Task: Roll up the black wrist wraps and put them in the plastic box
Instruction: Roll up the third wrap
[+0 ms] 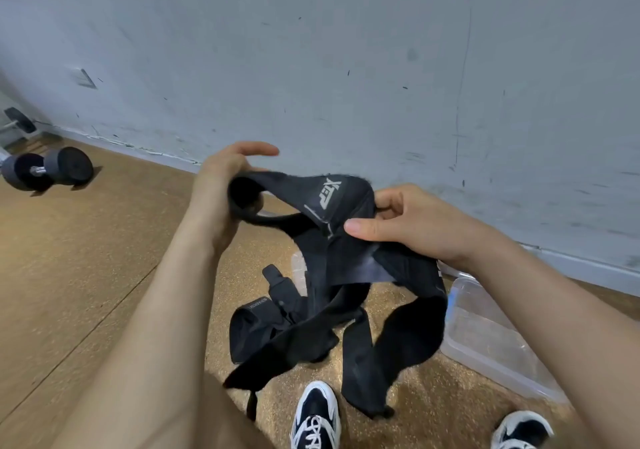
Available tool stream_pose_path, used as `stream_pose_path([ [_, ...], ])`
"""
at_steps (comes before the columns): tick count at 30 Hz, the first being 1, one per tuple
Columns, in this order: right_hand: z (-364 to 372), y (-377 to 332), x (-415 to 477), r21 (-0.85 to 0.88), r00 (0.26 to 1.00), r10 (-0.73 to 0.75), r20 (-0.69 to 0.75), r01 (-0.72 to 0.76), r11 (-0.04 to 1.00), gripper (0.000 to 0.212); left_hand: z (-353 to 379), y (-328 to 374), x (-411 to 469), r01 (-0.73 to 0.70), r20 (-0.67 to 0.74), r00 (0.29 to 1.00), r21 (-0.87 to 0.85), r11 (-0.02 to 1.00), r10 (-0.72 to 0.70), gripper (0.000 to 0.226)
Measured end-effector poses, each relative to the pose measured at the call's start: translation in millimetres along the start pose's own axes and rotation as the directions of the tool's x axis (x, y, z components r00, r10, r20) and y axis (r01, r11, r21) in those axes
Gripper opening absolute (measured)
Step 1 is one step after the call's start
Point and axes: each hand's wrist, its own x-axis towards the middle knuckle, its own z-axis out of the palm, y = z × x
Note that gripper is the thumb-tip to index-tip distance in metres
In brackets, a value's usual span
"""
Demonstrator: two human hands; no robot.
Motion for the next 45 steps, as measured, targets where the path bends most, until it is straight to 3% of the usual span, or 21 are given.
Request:
stream_pose_path([
  [1, 0.2, 0.1, -0.4, -0.038, 1.000, 0.002, 0.011, -0.001, 0.999, 0.015, 0.2, 2.1, -4.2, 0.038, 0.087, 0.995, 0.143, 0.989, -0.051, 0.024],
  [3, -0.1, -0.4, -1.8, -0.184, 1.000, 0.005, 0.020, -0.001, 0.983, 0.010, -2.7, 5.0, -13.5, 0.152, 0.240, 0.937, 0.369, 0.917, -0.252, 0.041],
  [5, -2.7, -0.5, -2.8, -0.314, 0.999, 0.026, 0.030, -0.015, 0.949, 0.025, -7.9, 2.5, -15.6, 0.105, 0.378, 0.859, 0.529, 0.842, -0.345, 0.052],
  [7, -2.9, -2.4, -5.0, -0.347, 0.996, 0.065, 0.057, -0.041, 0.937, 0.028, -4.8, -2.1, -14.8, 0.037, 0.481, 0.822, 0.488, 0.872, -0.304, 0.050],
  [10, 2.8, 0.1, -4.5, -0.356, 0.991, 0.104, 0.083, -0.068, 0.932, 0.037, 12.6, -4.3, -16.1, 0.077, 0.574, 0.758, 0.392, 0.917, -0.309, 0.056],
  [11, 4.7, 1.4, -3.4, -0.359, 0.990, 0.112, 0.084, -0.074, 0.930, 0.046, 19.5, -4.0, -18.3, 0.069, 0.607, 0.733, 0.384, 0.921, -0.308, 0.044],
  [13, 4.1, 0.3, -1.7, -0.347, 0.991, 0.127, 0.033, -0.108, 0.932, 0.052, 25.5, 0.1, -19.5, 0.037, 0.563, 0.793, 0.337, 0.941, -0.233, 0.011],
  [15, -0.9, -3.4, -1.9, -0.262, 0.991, 0.134, -0.029, -0.137, 0.955, 0.050, 22.6, 4.5, -17.2, 0.013, 0.486, 0.864, 0.237, 0.971, -0.130, 0.011],
  [17, -3.6, -6.0, -3.0, -0.175, 0.993, 0.121, -0.005, -0.120, 0.977, 0.039, 18.1, 6.2, -16.5, 0.013, 0.459, 0.885, 0.146, 0.989, -0.079, 0.014],
  [19, -1.8, -1.8, -1.5, -0.186, 0.993, 0.095, 0.069, -0.081, 0.979, 0.021, 17.3, 4.4, -15.4, 0.013, 0.458, 0.887, 0.108, 0.994, -0.061, 0.017],
  [22, 0.3, 8.3, 3.8, -0.191, 0.990, 0.106, 0.097, -0.086, 0.978, 0.024, 19.5, 3.1, -17.1, 0.009, 0.488, 0.871, 0.084, 0.996, -0.049, 0.014],
  [27, 2.6, 19.5, 11.1, -0.205, 0.989, 0.112, -0.093, -0.129, 0.970, 0.026, 17.1, 7.0, -24.1, -0.073, 0.531, 0.847, 0.131, 0.989, -0.008, 0.017],
  [29, 1.8, 33.4, 15.1, -0.306, 0.971, 0.116, -0.209, -0.178, 0.935, 0.026, 15.8, 9.4, -27.7, -0.129, 0.538, 0.842, 0.158, 0.979, 0.024, 0.015],
  [31, -6.0, 53.2, 17.6, -0.513, 0.943, 0.126, -0.309, -0.277, 0.812, 0.036, -2.1, 16.8, -27.5, -0.170, 0.481, 0.866, 0.029, 0.985, 0.135, 0.014],
  [33, -8.0, 67.3, 13.2, -0.585, 0.912, 0.197, -0.359, -0.384, 0.715, 0.045, -20.1, 25.8, -25.8, -0.228, 0.339, 0.908, -0.097, 0.969, 0.248, 0.033],
  [36, 5.2, 59.5, 12.9, -0.580, 0.948, 0.162, -0.276, -0.298, 0.758, 0.045, -10.7, 16.7, -16.6, -0.155, 0.026, 0.985, -0.310, 0.938, 0.171, 0.015],
  [39, 12.9, 48.6, 15.4, -0.545, 0.969, 0.124, -0.214, -0.224, 0.808, 0.039, 7.6, 10.4, -2.3, -0.224, -0.288, 0.949, -0.319, 0.921, 0.132, 0.004],
  [40, 10.8, 46.2, 15.1, -0.495, 0.966, 0.141, -0.218, -0.234, 0.837, 0.039, 7.3, 9.8, -0.5, -0.269, -0.363, 0.916, -0.248, 0.931, 0.169, 0.002],
  [42, 5.2, 40.3, 13.9, -0.380, 0.959, 0.166, -0.228, -0.245, 0.892, 0.043, -1.7, 9.0, -3.8, -0.288, -0.422, 0.860, 0.064, 0.955, 0.288, 0.024],
  [44, 3.7, 30.7, 13.4, -0.412, 0.968, 0.124, -0.218, -0.207, 0.887, 0.032, -6.8, 6.1, -11.0, -0.292, -0.261, 0.860, 0.454, 0.842, 0.439, 0.057],
  [45, 5.8, 26.0, 12.7, -0.487, 0.975, 0.073, -0.209, -0.169, 0.857, 0.025, -4.5, 4.6, -13.1, -0.255, -0.140, 0.884, 0.654, 0.712, 0.445, 0.070],
])
